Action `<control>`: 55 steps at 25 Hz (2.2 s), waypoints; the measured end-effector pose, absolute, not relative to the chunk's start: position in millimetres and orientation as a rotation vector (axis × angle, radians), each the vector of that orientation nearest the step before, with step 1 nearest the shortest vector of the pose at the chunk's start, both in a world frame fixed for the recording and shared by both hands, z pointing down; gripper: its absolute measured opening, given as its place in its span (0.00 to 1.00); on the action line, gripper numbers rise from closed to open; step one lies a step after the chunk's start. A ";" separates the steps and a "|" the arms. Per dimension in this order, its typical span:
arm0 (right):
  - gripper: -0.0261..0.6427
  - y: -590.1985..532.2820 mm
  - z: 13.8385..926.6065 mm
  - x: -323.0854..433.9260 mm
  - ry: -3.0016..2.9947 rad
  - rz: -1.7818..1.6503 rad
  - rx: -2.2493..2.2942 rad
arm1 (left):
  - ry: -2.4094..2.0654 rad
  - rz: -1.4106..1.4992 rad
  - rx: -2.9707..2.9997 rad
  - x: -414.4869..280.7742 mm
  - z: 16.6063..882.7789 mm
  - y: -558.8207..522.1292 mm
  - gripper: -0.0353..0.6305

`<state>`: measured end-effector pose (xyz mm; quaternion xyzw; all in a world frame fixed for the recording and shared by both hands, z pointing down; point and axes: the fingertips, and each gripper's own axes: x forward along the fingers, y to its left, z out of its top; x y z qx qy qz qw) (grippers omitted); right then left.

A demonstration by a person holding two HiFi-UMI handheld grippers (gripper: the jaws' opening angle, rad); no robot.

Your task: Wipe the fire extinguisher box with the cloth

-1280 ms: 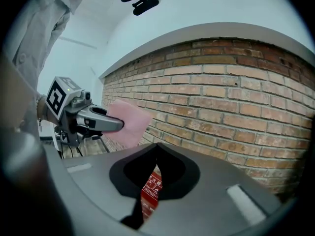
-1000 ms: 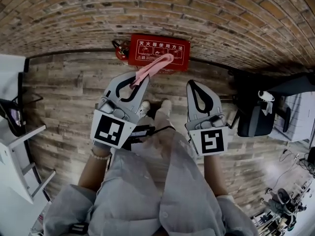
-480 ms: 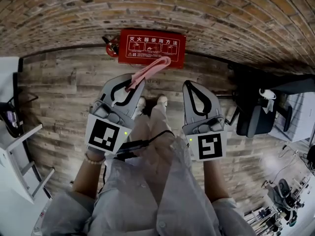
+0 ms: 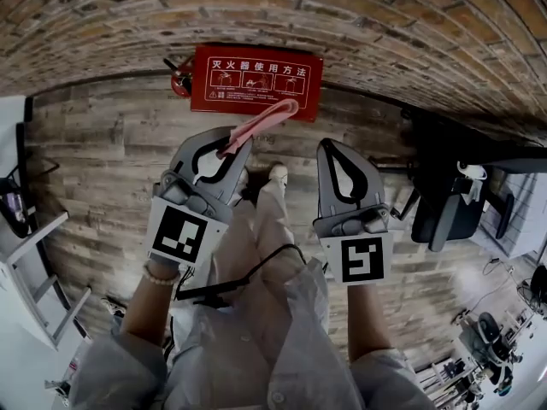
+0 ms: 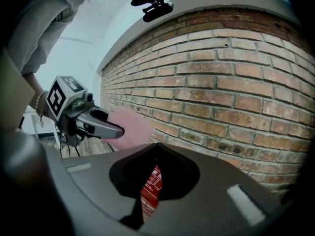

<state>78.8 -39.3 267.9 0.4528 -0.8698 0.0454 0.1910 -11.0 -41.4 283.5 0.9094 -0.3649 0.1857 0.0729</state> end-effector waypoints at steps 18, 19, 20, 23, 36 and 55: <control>0.04 -75.2 336.9 113.8 -2.426 0.148 1.296 | -1.012 0.562 2.755 68.5 374.2 -115.5 0.07; 0.04 -76.3 341.7 116.3 -2.423 0.156 1.293 | -0.999 0.565 2.753 73.9 381.0 -119.0 0.07; 0.04 -77.2 345.9 118.7 -2.421 0.165 1.292 | -0.986 0.568 2.745 79.0 388.4 -122.1 0.07; 0.04 -79.1 354.9 124.0 -2.415 0.181 1.285 | -0.971 0.573 2.706 89.3 409.1 -132.2 0.07; 0.04 -82.5 380.2 138.6 -2.421 0.234 1.283 | -0.926 0.625 2.553 117.8 487.8 -171.2 0.07; 0.04 -93.4 401.9 149.6 -2.403 0.276 1.272 | -0.859 0.854 2.323 135.9 569.7 -198.1 0.07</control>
